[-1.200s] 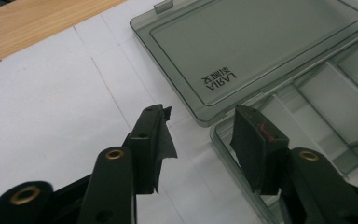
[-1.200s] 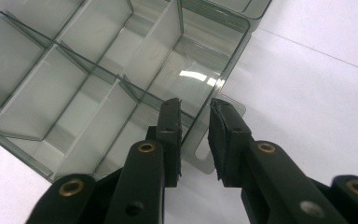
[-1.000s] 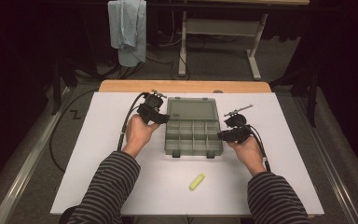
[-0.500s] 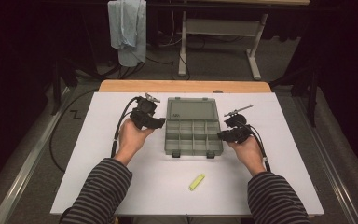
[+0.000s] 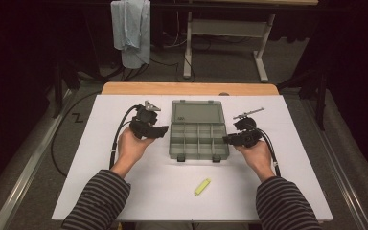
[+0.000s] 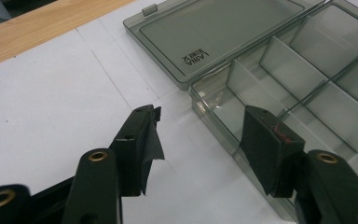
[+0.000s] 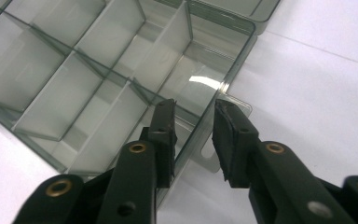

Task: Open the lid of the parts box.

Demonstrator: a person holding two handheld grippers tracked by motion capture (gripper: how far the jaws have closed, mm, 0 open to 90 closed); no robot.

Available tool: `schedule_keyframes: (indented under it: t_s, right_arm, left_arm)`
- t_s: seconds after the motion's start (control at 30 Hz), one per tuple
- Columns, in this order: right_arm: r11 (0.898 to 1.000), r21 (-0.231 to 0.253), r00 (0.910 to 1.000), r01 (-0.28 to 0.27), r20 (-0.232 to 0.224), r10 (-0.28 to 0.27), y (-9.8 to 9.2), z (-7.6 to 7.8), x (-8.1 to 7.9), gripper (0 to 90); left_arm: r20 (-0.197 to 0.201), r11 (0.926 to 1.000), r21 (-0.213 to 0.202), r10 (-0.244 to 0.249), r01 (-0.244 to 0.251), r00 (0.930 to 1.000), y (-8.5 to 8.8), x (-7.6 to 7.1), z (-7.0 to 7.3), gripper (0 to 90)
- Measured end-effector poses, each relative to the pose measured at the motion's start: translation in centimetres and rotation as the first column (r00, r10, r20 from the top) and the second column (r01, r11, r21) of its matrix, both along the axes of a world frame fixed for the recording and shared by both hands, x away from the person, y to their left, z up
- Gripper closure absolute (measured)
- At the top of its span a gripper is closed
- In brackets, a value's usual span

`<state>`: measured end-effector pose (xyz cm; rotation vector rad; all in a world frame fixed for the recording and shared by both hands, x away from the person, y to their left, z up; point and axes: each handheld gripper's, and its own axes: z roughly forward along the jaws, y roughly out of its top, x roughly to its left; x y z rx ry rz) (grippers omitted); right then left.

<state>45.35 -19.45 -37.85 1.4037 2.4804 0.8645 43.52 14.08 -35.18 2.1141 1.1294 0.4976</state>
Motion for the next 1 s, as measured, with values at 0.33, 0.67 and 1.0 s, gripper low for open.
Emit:
schedule_keyframes:
  t_s: [0.33, 0.67, 1.0]
  right_arm:
    - [0.999, 0.024, 0.9982, -0.024, 0.055, 0.022, -0.7, 0.7, -1.2, 62.5]
    - [0.996, 0.079, 0.9913, -0.029, 0.131, 0.018, -2.1, 1.1, -2.7, 57.1]
    - [0.992, 0.117, 0.9833, -0.039, 0.181, 0.017, -3.0, 1.5, -4.1, 53.8]
  left_arm:
    - [0.047, 0.9995, -0.016, -0.025, 0.026, 0.9986, 0.1, -1.9, 0.1, 44.2]
    - [0.086, 0.9986, -0.052, -0.004, 0.009, 0.9963, 1.3, -3.5, 0.0, 44.2]
    - [0.116, 0.9978, -0.066, 0.011, -0.003, 0.9932, 2.1, -4.9, -0.3, 43.5]
